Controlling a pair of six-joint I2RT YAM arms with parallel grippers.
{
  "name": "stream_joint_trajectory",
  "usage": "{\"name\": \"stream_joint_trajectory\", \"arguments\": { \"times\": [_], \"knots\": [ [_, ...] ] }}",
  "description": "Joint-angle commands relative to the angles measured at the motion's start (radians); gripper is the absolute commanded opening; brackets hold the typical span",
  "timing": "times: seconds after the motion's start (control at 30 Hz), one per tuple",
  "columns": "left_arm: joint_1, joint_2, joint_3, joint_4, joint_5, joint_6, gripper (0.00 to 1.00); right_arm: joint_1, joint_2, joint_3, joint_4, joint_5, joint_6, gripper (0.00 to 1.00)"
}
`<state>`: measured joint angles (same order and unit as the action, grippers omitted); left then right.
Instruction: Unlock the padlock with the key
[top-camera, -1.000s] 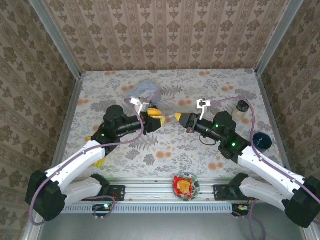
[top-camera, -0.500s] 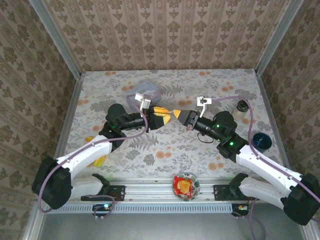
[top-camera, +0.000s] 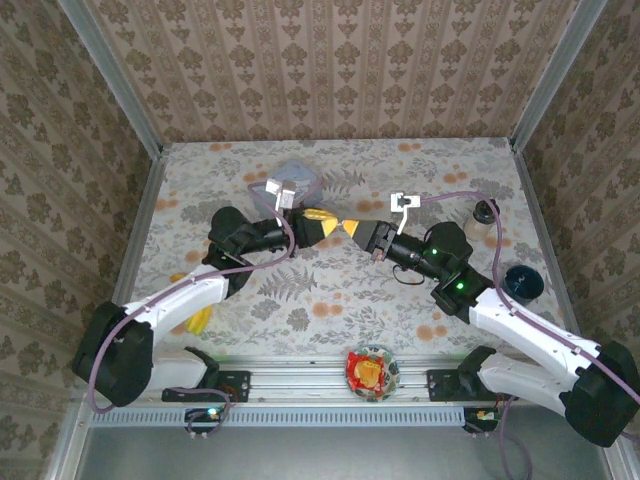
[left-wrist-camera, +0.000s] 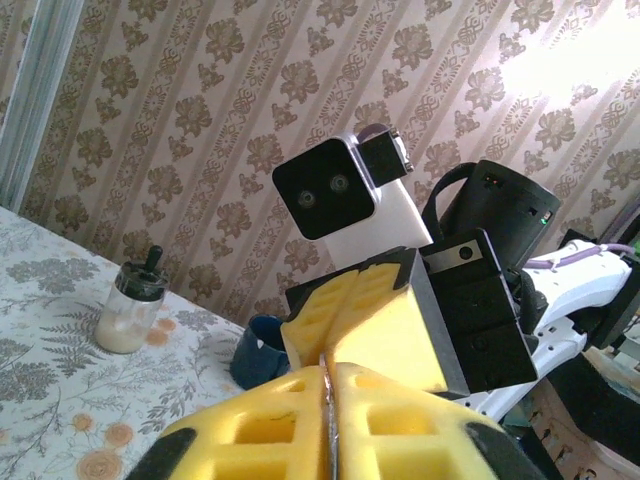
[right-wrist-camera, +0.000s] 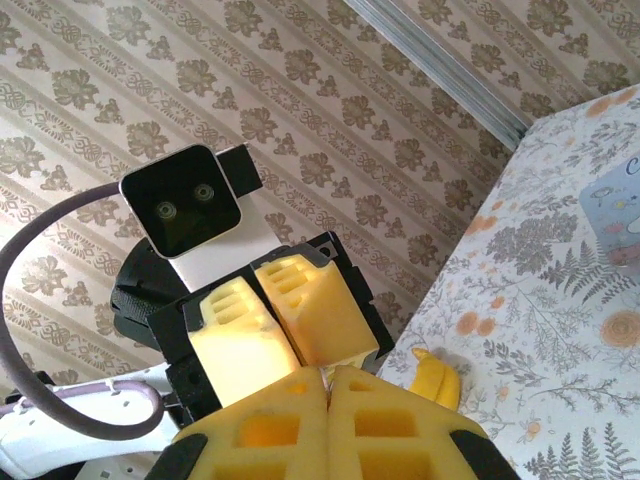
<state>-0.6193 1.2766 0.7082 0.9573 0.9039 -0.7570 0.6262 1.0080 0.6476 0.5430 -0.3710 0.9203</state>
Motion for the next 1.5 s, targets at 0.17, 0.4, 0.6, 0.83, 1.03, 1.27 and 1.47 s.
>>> {"name": "stream_joint_trajectory", "arguments": {
  "times": [0.17, 0.4, 0.6, 0.83, 1.03, 1.27, 1.47],
  "knots": [
    [0.006, 0.001, -0.009, 0.036, 0.059, -0.016, 0.24, -0.002, 0.003, 0.001, 0.03, 0.003, 0.002, 0.0],
    [0.006, 0.003, -0.013, 0.003, 0.066, 0.005, 0.2, -0.002, 0.004, 0.009, 0.029, 0.0, -0.004, 0.0],
    [0.006, 0.002, -0.009, -0.02, 0.066, 0.025, 0.22, -0.001, 0.007, 0.01, 0.028, -0.002, -0.003, 0.0],
    [0.006, 0.003, -0.006, -0.057, 0.061, 0.045, 0.27, 0.0, 0.007, 0.009, 0.028, -0.002, -0.004, 0.0],
    [0.007, 0.001, -0.001, -0.057, 0.056, 0.051, 0.08, 0.0, 0.012, 0.011, 0.025, -0.004, -0.006, 0.0],
    [0.01, -0.011, 0.006, -0.087, 0.07, 0.076, 0.0, 0.0, 0.01, 0.01, -0.013, 0.0, -0.023, 0.0],
    [0.038, -0.127, 0.081, -0.517, 0.135, 0.333, 0.0, 0.0, -0.05, 0.06, -0.281, 0.042, -0.197, 0.49]
  ]
}}
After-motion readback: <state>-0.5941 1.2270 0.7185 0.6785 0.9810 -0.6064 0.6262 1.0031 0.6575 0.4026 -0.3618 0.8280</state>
